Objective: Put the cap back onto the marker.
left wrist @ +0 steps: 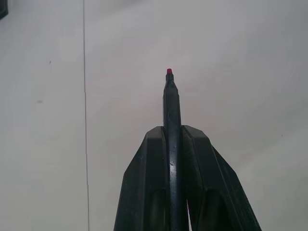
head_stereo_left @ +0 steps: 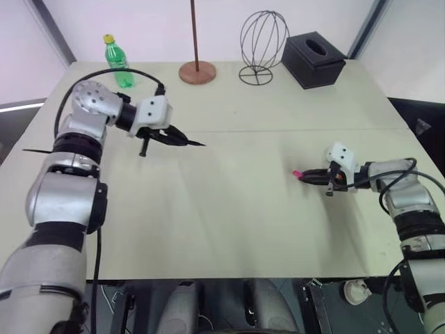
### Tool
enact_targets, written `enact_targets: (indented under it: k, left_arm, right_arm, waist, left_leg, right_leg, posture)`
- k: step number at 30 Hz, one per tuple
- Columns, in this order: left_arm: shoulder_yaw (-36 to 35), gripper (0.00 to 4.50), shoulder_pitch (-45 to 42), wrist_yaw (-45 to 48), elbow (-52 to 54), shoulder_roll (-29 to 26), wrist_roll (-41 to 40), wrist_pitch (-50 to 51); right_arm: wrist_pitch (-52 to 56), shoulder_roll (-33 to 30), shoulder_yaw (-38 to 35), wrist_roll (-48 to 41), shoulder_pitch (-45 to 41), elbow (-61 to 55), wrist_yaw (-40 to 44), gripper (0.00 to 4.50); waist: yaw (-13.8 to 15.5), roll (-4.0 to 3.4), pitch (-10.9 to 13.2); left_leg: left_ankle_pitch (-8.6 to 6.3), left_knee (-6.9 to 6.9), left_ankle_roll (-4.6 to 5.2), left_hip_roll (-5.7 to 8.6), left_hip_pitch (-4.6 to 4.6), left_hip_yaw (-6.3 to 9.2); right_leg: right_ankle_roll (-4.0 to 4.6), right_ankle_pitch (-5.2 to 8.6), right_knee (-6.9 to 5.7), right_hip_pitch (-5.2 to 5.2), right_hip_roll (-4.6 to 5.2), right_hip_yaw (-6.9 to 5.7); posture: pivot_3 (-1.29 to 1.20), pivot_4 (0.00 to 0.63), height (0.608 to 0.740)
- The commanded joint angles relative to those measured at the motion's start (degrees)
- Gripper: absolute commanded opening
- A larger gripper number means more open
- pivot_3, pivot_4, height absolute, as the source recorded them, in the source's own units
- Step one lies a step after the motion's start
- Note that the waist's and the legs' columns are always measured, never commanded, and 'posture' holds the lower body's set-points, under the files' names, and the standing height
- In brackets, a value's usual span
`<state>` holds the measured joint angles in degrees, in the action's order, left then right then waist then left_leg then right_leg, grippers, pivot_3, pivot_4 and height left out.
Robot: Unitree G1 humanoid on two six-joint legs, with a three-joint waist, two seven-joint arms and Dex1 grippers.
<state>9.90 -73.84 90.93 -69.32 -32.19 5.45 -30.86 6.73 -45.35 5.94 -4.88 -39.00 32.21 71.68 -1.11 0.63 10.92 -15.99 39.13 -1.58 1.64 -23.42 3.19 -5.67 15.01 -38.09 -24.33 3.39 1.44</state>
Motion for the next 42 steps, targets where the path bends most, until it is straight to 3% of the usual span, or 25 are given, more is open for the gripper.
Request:
enact_targets:
  k: [1, 5, 18, 42]
  left_arm:
    - [-1.3, 0.02, -0.2, 0.4, 2.1, 1.4, -1.8, -0.6]
    - [0.5, 0.02, 0.1, -3.2, 0.9, 4.6, 1.0, -2.2]
    - [1.6, 0.02, -1.0, -11.7, -1.4, 13.3, 3.6, -3.5]
    - [1.4, 0.02, -1.2, -12.5, -1.7, 15.9, 3.6, -3.2]
  right_arm:
    - [4.6, -0.5, 1.5, 0.8, -4.0, -5.6, 1.6, 0.09]
    - [9.9, 1.1, 4.0, 0.8, -7.9, -9.9, 3.4, 0.09]
    - [9.0, 4.5, 7.7, 3.4, -13.2, -8.2, 4.9, 0.09]
    - [11.3, 6.9, 7.9, 2.6, -13.9, -11.1, 5.2, 0.09]
  waist:
    - [0.0, 0.0, 0.0]
    - [0.0, 0.0, 0.0]
    - [0.2, 0.0, 0.0]
    - [0.1, 0.0, 0.0]
  left_leg:
    - [0.0, 0.0, 0.0, 0.0, 0.0, 0.01]
    - [0.0, 0.0, 0.0, 0.0, -0.01, 0.02]
    - [0.0, 0.0, 0.0, 0.07, -0.04, 0.01]
    - [0.0, -0.01, -0.01, 0.08, -0.04, 0.01]
  right_leg:
    - [0.0, 0.0, 0.0, 0.0, 0.0, 0.0]
    - [0.0, 0.0, 0.0, -0.02, -0.01, -0.01]
    - [0.0, 0.0, 0.0, -0.05, 0.06, -0.01]
    - [0.0, 0.0, -0.01, -0.08, 0.06, -0.01]
  posture:
    - [0.0, 0.15, 0.74]
    - [0.0, 0.15, 0.74]
    - [0.0, 0.15, 0.74]
    - [0.0, 0.15, 0.74]
